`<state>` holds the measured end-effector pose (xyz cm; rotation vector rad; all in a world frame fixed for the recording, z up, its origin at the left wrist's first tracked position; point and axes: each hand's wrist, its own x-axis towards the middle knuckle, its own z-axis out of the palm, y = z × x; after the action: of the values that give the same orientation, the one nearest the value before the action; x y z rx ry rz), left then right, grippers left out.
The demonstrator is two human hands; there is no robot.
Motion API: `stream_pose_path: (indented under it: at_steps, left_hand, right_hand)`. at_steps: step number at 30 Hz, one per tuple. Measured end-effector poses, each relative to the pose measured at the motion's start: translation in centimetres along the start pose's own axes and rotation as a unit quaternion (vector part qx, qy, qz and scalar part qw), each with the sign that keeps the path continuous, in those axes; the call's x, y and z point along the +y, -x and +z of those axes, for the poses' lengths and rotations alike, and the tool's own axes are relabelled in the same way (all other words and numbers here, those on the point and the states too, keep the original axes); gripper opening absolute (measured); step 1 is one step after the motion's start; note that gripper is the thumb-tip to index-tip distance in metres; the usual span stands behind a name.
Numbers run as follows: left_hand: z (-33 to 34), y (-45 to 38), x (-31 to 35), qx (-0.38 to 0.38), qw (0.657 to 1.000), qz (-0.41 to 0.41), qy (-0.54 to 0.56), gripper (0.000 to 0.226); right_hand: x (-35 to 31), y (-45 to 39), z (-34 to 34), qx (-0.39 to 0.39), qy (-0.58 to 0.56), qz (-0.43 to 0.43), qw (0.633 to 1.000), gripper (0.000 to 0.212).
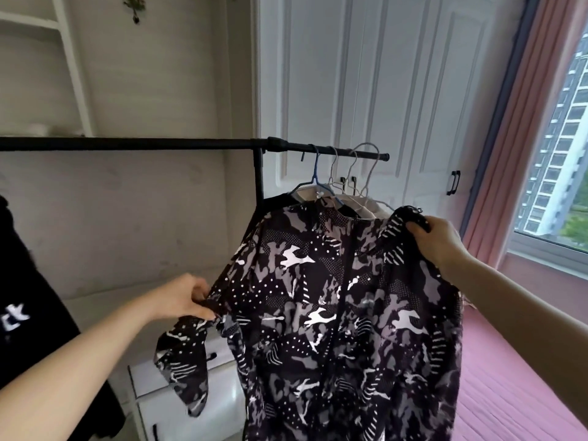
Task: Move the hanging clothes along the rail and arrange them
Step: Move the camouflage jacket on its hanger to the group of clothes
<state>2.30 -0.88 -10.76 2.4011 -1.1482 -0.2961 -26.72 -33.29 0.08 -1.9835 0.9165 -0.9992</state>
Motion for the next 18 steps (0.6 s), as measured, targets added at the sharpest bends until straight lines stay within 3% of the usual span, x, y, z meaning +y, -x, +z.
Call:
stream_pose_path:
  at_steps: [3, 5, 7, 9, 10, 12, 14, 16, 18]
  left_hand:
    - [1.4, 1.1, 0.8, 0.167, 0.977, 0.007, -0.135, 0.034]
    - [2.6, 2.6, 1.7, 0.292, 0.924, 0.042, -0.244, 0.03]
    - [3.9, 4.0, 2.7, 0.355, 0.885, 0.107, -0.281, 0.023]
    - [4.9, 4.8, 3.8, 0.291, 0.896, 0.155, -0.297, 0.013]
    - [5.4, 4.8, 4.2, 0.203, 0.921, 0.152, -0.296, 0.014]
    - [6.0, 4.7, 4.7, -0.002, 0.959, 0.085, -0.272, 0.024]
    - [5.7, 4.4, 5.1, -0.111, 0.975, 0.018, -0.193, 0.025]
    - [5.1, 4.2, 5.7, -0.104, 0.988, 0.02, -0.115, 0.019]
    - [4.0, 4.1, 6.9, -0.029, 0.996, 0.024, -0.083, 0.009]
  right_hand:
    - [0.0, 0.4, 0.4, -0.002, 0.007, 0.008, 1.0, 0.03]
    - [0.0, 0.7, 0.6, -0.006, 0.009, 0.017, 1.0, 0.03]
    - [0.0, 0.6, 0.9, -0.009, 0.0, 0.028, 1.0, 0.03]
    - [-0.3, 0.7, 1.4, -0.014, -0.015, 0.024, 0.999, 0.029]
    - [-0.5, 0.8, 1.7, -0.02, -0.026, 0.015, 0.999, 0.029]
    - [-0.9, 1.4, 2.3, -0.035, -0.049, -0.006, 0.998, 0.026]
    - [-1.4, 2.3, 2.7, -0.046, -0.057, -0.031, 0.997, 0.022]
    - [-1.9, 3.0, 2.7, -0.051, -0.052, -0.06, 0.996, 0.018]
    - [-2.1, 3.4, 2.5, -0.051, -0.048, -0.075, 0.995, 0.015]
